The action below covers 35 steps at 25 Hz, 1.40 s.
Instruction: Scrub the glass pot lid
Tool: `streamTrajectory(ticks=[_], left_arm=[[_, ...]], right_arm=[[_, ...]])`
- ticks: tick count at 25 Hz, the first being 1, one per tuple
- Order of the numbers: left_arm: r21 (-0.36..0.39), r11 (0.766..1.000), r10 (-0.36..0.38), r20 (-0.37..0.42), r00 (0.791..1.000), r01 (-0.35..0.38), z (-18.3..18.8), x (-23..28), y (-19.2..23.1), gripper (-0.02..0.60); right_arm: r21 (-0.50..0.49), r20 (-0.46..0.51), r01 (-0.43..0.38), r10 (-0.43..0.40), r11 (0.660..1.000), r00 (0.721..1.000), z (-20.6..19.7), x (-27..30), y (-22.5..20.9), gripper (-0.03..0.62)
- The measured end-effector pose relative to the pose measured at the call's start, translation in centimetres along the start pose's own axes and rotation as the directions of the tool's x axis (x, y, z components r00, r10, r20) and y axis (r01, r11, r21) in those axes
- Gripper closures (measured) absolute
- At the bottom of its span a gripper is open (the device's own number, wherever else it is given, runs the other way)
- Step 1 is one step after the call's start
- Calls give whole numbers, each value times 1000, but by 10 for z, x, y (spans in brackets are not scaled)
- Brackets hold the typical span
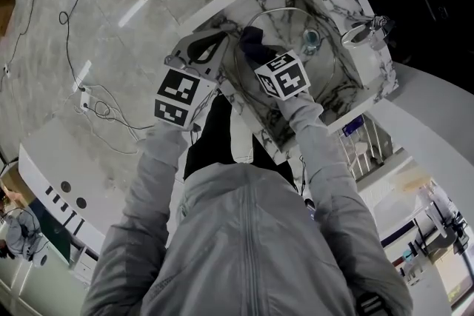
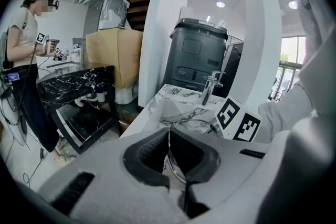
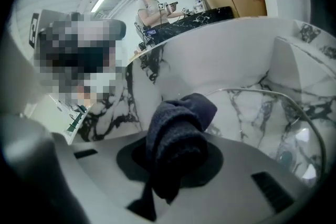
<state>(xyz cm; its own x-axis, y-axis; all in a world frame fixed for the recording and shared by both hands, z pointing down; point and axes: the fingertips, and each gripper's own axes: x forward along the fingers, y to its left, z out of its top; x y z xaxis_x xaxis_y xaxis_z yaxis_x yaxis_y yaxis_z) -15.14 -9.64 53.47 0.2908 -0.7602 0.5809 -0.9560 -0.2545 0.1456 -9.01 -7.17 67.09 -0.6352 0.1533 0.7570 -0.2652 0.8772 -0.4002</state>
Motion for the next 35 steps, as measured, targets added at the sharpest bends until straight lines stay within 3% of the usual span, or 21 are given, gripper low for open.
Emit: streamTrajectory(ticks=[4, 10, 19, 29, 35], left_arm=[[-4, 1000, -8, 1, 1000, 8, -1, -1, -2, 554], [-2, 1000, -22, 5, 1000, 22, 0, -1, -9, 554], [9, 999, -38, 20, 999, 38, 7, 2, -17, 554], [-1, 999, -43, 33, 999, 43, 5, -2, -23, 552], [11, 999, -54, 23, 998, 54, 2, -2, -31, 554]], right_arm=[[24, -66, -116, 117, 993, 991, -15, -2, 14, 517], [59, -170, -273, 279, 960, 945, -42, -10, 37, 519], [110, -317, -377, 392, 920, 864, -78, -27, 58, 518], [116, -547, -436, 424, 892, 722, -133, -59, 53, 519], [60, -700, -448, 358, 892, 619, -159, -81, 36, 519]])
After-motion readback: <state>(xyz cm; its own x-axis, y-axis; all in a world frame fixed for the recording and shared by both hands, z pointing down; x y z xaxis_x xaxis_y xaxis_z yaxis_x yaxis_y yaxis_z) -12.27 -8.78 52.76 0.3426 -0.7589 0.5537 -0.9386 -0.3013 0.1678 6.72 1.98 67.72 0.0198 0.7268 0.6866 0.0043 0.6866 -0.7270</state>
